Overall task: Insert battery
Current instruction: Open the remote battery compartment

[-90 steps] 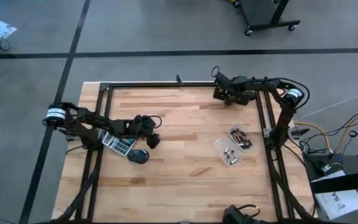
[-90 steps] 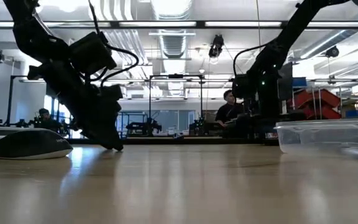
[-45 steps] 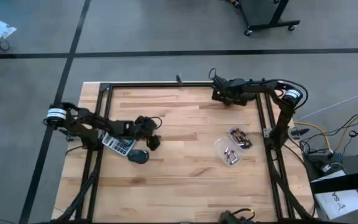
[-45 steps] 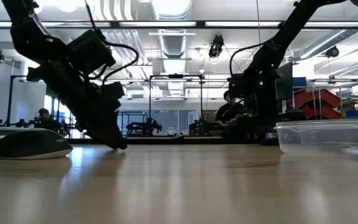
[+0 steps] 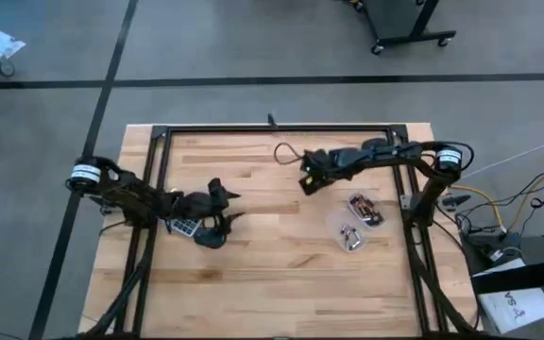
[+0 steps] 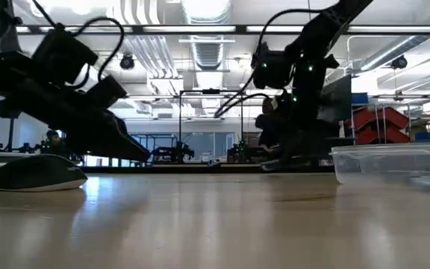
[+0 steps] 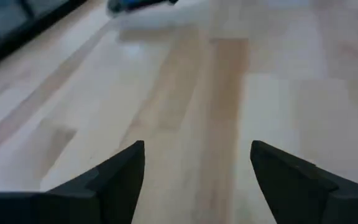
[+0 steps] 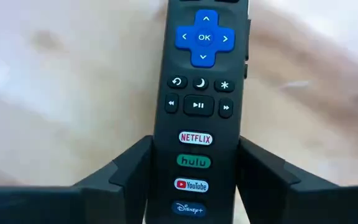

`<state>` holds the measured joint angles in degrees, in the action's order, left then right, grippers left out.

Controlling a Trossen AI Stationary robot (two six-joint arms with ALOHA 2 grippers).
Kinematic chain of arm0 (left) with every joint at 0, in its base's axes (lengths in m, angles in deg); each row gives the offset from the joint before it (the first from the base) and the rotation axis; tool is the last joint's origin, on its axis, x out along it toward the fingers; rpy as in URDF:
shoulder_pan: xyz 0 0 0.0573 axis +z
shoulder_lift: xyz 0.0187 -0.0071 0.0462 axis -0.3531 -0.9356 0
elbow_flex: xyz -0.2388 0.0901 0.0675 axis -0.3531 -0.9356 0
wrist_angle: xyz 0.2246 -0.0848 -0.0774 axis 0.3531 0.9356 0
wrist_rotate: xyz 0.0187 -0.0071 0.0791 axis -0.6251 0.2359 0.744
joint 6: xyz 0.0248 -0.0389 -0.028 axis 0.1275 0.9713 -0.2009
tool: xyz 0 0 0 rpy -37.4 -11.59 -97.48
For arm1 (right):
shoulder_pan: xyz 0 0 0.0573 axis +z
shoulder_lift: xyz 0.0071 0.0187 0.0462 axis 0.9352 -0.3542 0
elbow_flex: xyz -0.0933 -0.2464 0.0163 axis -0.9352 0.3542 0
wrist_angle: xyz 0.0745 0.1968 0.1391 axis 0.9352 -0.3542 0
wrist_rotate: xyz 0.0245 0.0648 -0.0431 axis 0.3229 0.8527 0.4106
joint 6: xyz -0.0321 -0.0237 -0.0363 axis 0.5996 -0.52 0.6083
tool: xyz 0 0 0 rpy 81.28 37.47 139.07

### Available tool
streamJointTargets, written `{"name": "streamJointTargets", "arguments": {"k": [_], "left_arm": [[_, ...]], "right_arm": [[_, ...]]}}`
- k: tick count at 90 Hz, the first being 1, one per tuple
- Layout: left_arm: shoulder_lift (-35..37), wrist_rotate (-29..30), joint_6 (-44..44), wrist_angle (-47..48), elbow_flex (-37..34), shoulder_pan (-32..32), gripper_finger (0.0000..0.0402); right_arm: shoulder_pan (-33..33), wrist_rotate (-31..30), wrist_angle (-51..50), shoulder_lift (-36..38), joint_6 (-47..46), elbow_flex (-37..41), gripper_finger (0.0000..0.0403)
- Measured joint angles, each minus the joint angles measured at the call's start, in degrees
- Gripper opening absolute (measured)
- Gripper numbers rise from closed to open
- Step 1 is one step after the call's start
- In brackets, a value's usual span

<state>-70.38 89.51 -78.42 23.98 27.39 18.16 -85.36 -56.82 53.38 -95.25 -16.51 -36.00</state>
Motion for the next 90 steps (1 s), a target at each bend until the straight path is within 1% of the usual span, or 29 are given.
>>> {"name": "streamJointTargets", "arguments": {"k": [5,13,20,25,36,49,56,65,75,90], "left_arm": [[-0.2,0.2,-3.7,0.0,0.6,-0.4,0.0271],[-0.7,0.3,-11.8,0.0,2.3,-0.9,0.0271],[-1.4,0.4,-20.0,0.0,4.6,-0.9,0.0271],[-1.9,0.4,-25.0,0.0,6.5,-0.8,0.0271],[-2.9,0.4,-33.8,0.5,11.0,-0.9,0.0271],[-3.9,0.4,-44.0,7.7,16.9,-0.8,0.0271],[-4.6,0.4,-45.7,12.7,20.0,-0.8,0.0271],[-4.8,0.8,-44.4,17.7,22.7,-0.8,0.0271],[-4.8,3.8,-40.3,17.9,24.3,-0.9,0.0271],[-4.7,4.3,-39.6,17.9,25.3,-2.3,0.0261]], "right_arm": [[1.9,4.1,2.2,0.1,1.0,0.0,0.0176],[4.6,12.9,6.4,0.1,3.1,0.0,0.0171],[5.7,20.1,10.5,0.1,4.1,0.0,0.0171],[6.3,23.8,13.1,0.1,4.0,0.0,0.0174],[7.4,27.2,16.6,0.1,3.0,-0.2,0.0178],[8.4,28.4,18.7,0.1,2.5,-2.1,0.0171],[9.0,28.6,19.3,0.2,2.5,-3.5,0.0171],[9.9,29.8,19.2,0.2,2.9,-5.7,0.0176],[11.0,31.2,19.2,0.2,3.8,-7.6,0.0177],[11.5,31.2,18.6,0.2,3.5,-8.5,0.0174]]}}
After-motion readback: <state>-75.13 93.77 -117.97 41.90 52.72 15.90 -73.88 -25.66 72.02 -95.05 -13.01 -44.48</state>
